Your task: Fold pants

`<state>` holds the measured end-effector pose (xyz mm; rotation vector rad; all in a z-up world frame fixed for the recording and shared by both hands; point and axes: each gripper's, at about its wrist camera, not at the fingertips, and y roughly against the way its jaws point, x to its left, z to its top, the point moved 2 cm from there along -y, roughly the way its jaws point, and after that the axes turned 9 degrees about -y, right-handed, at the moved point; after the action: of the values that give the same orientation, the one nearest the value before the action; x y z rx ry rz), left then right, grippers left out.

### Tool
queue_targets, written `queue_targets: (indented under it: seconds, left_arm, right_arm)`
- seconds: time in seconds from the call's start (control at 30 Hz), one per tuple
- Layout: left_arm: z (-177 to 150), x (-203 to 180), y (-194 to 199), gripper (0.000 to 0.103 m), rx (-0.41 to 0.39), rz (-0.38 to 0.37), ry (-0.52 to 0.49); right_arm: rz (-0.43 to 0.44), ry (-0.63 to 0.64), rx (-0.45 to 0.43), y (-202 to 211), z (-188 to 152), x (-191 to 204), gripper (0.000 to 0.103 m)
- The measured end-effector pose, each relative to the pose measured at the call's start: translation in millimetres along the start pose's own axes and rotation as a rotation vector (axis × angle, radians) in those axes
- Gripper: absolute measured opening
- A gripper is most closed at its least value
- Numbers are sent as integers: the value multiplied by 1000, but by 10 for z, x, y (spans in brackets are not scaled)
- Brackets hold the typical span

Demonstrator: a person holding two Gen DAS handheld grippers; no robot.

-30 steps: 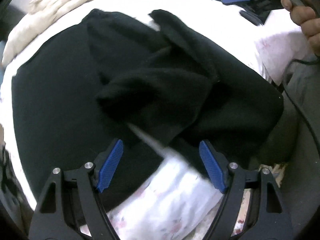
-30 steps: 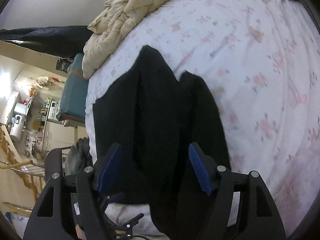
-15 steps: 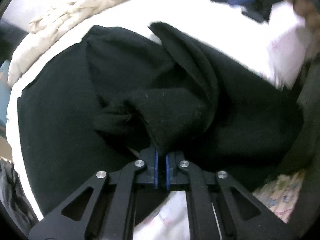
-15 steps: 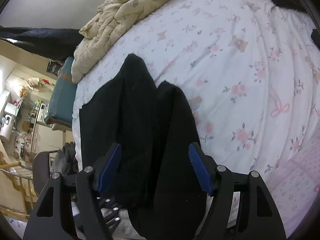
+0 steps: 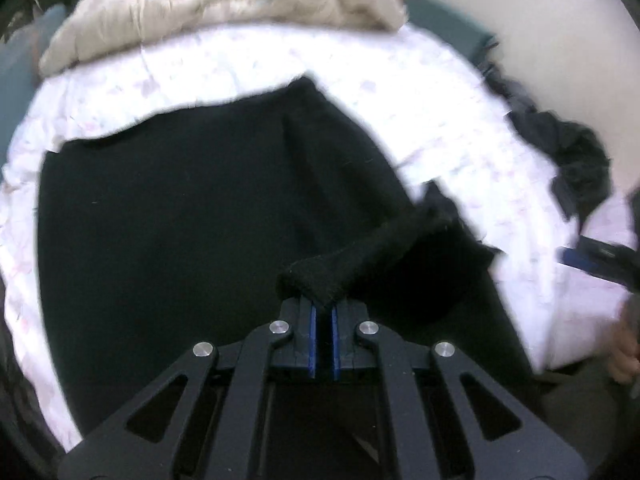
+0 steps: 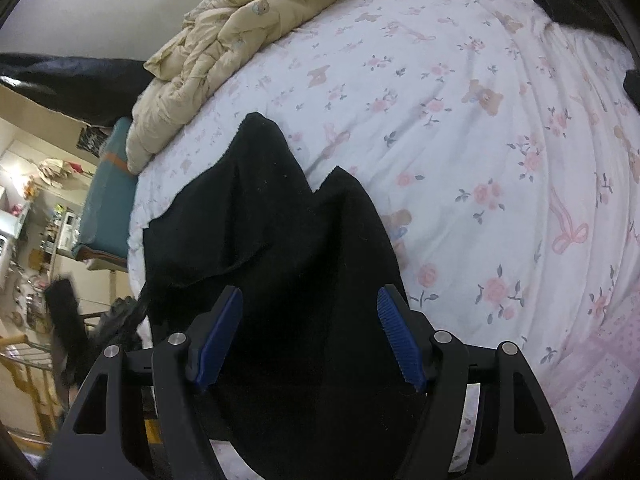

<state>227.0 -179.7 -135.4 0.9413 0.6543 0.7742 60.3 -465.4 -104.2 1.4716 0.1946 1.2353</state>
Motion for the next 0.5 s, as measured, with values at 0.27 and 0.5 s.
queue_targets:
  seconds: [0.27,0.5]
  left_arm:
    - [-278,555,-298,7,88,-55,238]
    - [-325,874,199,85,-137,3,347]
  right_arm:
    - [-118,-19,41,-291,80,-142,72]
    - [-159,-10,47,-564,320,-107,72]
